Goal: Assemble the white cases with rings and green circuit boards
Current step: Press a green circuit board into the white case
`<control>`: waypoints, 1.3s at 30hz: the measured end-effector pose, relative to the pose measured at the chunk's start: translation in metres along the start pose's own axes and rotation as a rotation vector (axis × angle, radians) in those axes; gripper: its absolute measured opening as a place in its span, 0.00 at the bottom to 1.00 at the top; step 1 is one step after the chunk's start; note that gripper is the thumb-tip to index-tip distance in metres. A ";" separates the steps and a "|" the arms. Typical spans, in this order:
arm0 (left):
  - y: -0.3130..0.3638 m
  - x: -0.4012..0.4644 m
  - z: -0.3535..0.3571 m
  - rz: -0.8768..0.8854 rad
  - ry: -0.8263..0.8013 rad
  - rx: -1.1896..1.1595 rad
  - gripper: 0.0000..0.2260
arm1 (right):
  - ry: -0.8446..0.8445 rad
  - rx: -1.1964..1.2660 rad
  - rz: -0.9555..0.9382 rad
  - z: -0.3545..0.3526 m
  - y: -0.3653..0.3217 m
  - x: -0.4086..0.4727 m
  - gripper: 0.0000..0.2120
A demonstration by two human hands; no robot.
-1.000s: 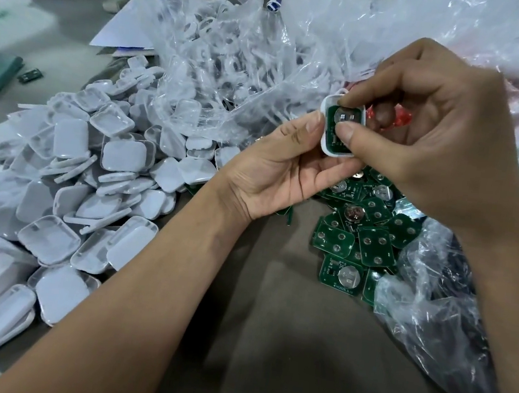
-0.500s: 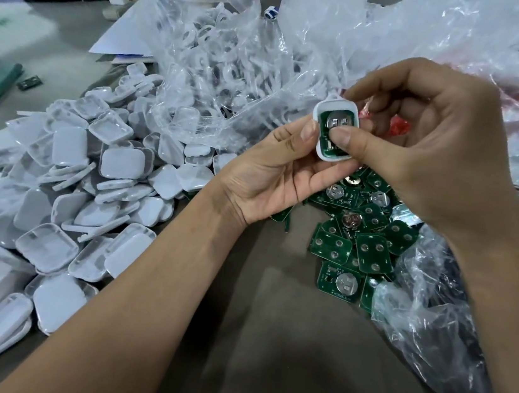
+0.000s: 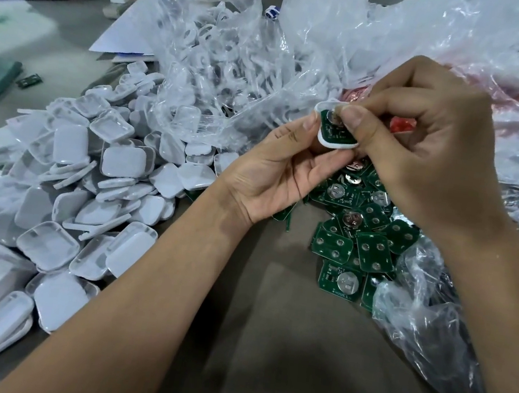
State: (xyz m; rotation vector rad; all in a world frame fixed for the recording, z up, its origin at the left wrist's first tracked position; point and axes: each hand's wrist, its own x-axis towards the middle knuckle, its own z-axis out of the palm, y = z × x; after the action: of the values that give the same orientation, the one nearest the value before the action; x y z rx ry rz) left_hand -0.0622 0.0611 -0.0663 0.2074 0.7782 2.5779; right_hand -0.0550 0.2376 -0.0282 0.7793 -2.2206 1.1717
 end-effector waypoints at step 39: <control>0.006 -0.001 -0.005 0.028 -0.002 -0.005 0.23 | 0.063 -0.016 -0.212 0.004 0.003 -0.004 0.11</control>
State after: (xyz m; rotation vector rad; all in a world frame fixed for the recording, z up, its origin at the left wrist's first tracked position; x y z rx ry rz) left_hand -0.0647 0.0539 -0.0677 0.2209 0.7739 2.6057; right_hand -0.0549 0.2366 -0.0352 0.9322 -2.0371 1.0597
